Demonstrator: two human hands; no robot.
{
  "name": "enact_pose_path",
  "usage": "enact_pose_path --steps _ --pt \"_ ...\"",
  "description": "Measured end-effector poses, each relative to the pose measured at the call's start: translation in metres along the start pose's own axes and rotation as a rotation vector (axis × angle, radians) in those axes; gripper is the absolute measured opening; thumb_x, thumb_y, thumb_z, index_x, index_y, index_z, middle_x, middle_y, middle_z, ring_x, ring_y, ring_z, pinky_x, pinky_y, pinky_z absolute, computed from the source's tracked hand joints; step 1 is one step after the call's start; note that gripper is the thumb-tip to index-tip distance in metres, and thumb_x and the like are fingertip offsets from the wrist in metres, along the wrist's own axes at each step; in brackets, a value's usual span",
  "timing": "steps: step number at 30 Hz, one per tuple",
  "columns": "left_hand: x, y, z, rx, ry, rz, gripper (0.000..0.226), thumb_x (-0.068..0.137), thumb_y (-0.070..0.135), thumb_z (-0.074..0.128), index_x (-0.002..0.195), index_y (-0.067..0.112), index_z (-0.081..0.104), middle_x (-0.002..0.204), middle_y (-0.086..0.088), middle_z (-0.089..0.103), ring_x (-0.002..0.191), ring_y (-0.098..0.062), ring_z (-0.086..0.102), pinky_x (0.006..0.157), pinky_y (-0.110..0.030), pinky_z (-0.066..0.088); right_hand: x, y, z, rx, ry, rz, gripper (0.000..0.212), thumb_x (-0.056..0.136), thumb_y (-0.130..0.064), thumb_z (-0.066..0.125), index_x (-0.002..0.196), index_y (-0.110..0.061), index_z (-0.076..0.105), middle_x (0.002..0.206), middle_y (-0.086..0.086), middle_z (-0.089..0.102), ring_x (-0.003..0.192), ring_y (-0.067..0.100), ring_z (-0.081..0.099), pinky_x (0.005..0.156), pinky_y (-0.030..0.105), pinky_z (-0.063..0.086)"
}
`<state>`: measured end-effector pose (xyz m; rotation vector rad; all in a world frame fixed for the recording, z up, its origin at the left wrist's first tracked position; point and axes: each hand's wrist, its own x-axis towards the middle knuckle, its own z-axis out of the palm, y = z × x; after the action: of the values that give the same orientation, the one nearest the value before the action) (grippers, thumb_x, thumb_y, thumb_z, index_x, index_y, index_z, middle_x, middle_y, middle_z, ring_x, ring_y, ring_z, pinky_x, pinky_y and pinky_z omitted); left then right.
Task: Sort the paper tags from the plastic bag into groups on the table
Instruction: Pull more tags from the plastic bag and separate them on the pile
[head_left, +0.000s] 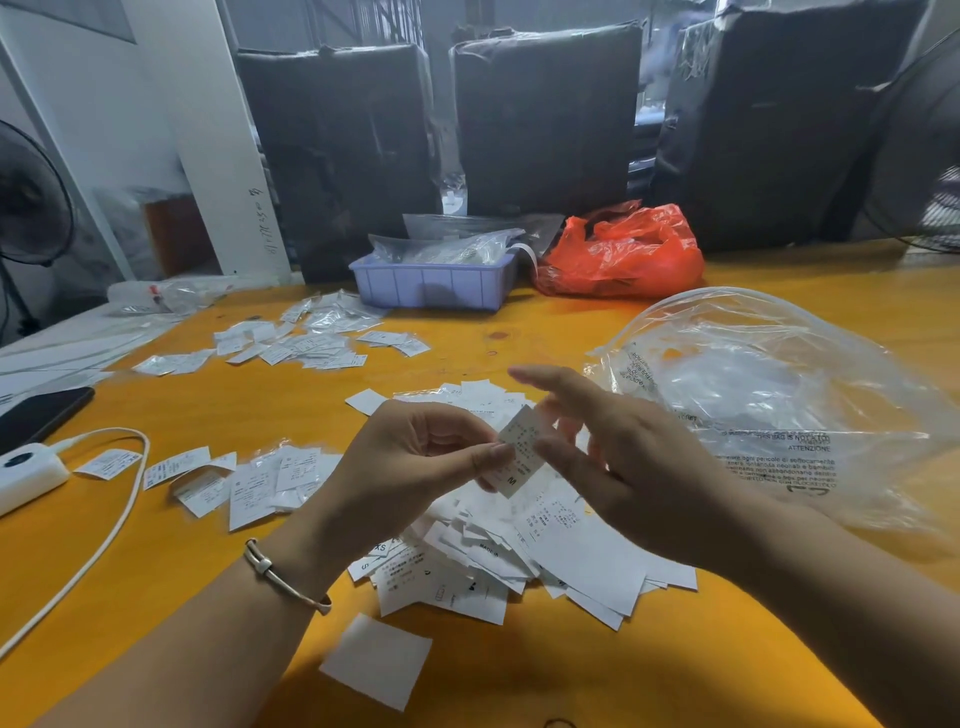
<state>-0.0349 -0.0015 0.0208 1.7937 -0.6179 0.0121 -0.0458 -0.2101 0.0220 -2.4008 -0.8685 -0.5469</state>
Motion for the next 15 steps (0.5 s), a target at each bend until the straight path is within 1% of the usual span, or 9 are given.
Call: enact_pose_path --steps 2,3,4,5,7,9,11,13,15 --pt "0.0006 -0.0001 -0.0004 0.015 0.052 0.007 0.019 0.076 0.026 0.072 0.083 0.009 0.077 0.077 -0.004 0.077 0.067 -0.01 0.07 0.059 -0.012 0.049 0.001 0.0025 -0.0014 0.019 0.011 0.048 0.06 0.093 -0.049 0.04 0.148 -0.028 0.03 0.112 -0.021 0.053 0.079 -0.009 0.05 0.067 0.013 0.035" --pt "0.0012 -0.0003 -0.0009 0.021 0.079 0.008 0.022 0.075 0.028 0.072 0.084 0.009 0.077 0.078 -0.004 0.077 0.067 -0.01 0.069 0.059 -0.013 0.048 0.0013 0.0041 -0.0023 0.009 0.0 0.064 0.065 0.092 -0.057 0.035 0.15 -0.029 0.026 0.123 -0.02 0.051 0.088 -0.01 0.049 0.073 0.01 0.035" --pt "0.0017 -0.0008 -0.0017 0.02 0.102 0.006 0.024 0.075 0.03 0.072 0.085 0.008 0.078 0.079 -0.004 0.077 0.067 -0.011 0.069 0.058 -0.014 0.048 0.0015 0.0054 -0.0027 -0.013 -0.023 0.071 0.069 0.092 -0.063 0.031 0.151 -0.029 0.023 0.134 -0.018 0.047 0.099 -0.009 0.048 0.08 0.011 0.037" --pt "0.0024 -0.0013 -0.0022 0.013 0.12 0.002 0.025 0.075 0.031 0.072 0.085 0.009 0.078 0.079 -0.004 0.077 0.067 -0.011 0.069 0.058 -0.015 0.048 0.0017 0.0057 -0.0027 -0.043 -0.053 0.067 0.074 0.09 -0.067 0.029 0.152 -0.028 0.021 0.143 -0.014 0.041 0.111 -0.007 0.044 0.087 0.015 0.038" --pt "0.0025 -0.0023 -0.0029 0.003 0.132 -0.004 0.022 0.074 0.031 0.072 0.084 0.012 0.078 0.08 -0.004 0.077 0.069 -0.012 0.069 0.059 -0.016 0.049 0.0017 0.0033 -0.0011 -0.092 -0.127 0.054 0.079 0.087 -0.072 0.025 0.153 -0.029 0.019 0.152 -0.01 0.03 0.13 0.004 0.034 0.099 0.024 0.037" --pt "0.0018 -0.0028 -0.0025 -0.005 0.12 -0.004 0.018 0.074 0.029 0.073 0.083 0.013 0.078 0.081 -0.005 0.077 0.073 -0.013 0.07 0.062 -0.018 0.052 0.0017 0.0005 0.0007 -0.128 -0.204 0.044 0.08 0.083 -0.074 0.02 0.152 -0.032 0.019 0.154 -0.013 0.022 0.135 0.004 0.024 0.105 0.028 0.033" --pt "0.0012 -0.0032 -0.0017 -0.015 0.105 -0.004 0.016 0.075 0.027 0.073 0.083 0.015 0.079 0.082 -0.005 0.077 0.076 -0.017 0.072 0.066 -0.022 0.056 0.0017 -0.0004 0.0026 -0.147 -0.244 0.031 0.082 0.08 -0.076 0.018 0.151 -0.034 0.022 0.154 -0.014 0.021 0.135 0.003 0.022 0.105 0.029 0.032" --pt "0.0015 -0.0034 -0.0016 -0.019 0.111 -0.007 0.013 0.074 0.027 0.074 0.082 0.018 0.08 0.083 -0.005 0.078 0.077 -0.019 0.073 0.067 -0.023 0.057 0.0019 0.0007 0.0032 -0.106 -0.21 0.047 0.082 0.08 -0.075 0.022 0.151 -0.033 0.022 0.152 -0.013 0.026 0.131 0.003 0.028 0.103 0.025 0.034" --pt "0.0022 -0.0039 -0.002 -0.021 0.124 -0.011 0.012 0.074 0.027 0.074 0.081 0.02 0.08 0.084 -0.004 0.078 0.078 -0.019 0.073 0.068 -0.024 0.058 0.0017 0.0028 0.0028 -0.033 -0.137 0.068 0.081 0.081 -0.074 0.027 0.151 -0.034 0.021 0.147 -0.015 0.032 0.121 -0.002 0.037 0.095 0.02 0.038"
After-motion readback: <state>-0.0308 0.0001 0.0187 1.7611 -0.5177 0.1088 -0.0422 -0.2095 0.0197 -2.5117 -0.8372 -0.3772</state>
